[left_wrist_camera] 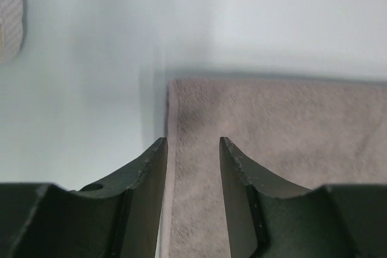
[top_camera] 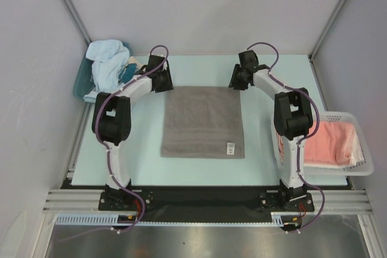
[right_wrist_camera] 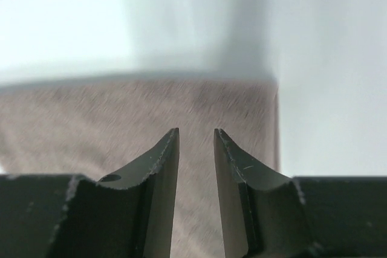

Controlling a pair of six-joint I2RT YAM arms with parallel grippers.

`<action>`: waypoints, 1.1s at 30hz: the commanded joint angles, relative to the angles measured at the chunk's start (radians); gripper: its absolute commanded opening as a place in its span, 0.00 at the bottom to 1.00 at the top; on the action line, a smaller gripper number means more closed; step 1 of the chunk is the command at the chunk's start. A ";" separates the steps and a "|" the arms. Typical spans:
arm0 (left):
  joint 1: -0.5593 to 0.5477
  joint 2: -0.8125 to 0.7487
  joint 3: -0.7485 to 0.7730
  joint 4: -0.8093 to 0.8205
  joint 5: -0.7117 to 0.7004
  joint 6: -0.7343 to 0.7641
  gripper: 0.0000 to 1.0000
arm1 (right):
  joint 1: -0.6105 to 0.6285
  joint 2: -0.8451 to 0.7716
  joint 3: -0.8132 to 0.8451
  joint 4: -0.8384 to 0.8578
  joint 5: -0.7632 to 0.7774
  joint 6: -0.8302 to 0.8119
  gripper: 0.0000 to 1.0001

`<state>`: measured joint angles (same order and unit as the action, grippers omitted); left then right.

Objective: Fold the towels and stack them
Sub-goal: Fold the towel

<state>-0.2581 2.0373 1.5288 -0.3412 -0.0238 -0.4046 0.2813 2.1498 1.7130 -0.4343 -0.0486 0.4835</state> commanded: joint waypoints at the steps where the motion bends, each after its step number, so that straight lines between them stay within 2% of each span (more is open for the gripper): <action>1: 0.016 0.063 0.114 -0.078 -0.019 0.079 0.45 | -0.031 0.053 0.115 -0.070 -0.017 -0.036 0.34; 6: 0.025 0.132 0.171 -0.097 -0.013 0.090 0.45 | -0.047 0.140 0.206 -0.116 0.018 -0.051 0.34; 15: 0.033 0.172 0.188 -0.107 -0.062 0.130 0.47 | -0.064 0.179 0.209 -0.112 0.042 -0.063 0.34; 22: 0.034 0.182 0.182 -0.076 -0.027 0.136 0.49 | -0.065 0.173 0.183 -0.101 0.076 -0.086 0.36; 29: 0.045 0.110 0.091 0.074 0.067 0.105 0.50 | -0.073 0.104 0.100 -0.020 0.061 -0.092 0.44; 33: 0.049 0.142 0.152 0.033 0.059 0.105 0.51 | -0.074 0.105 0.102 -0.006 0.034 -0.094 0.45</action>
<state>-0.2188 2.2009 1.6356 -0.3344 0.0109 -0.2897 0.2131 2.2971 1.8248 -0.4683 0.0051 0.4084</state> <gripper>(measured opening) 0.509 0.444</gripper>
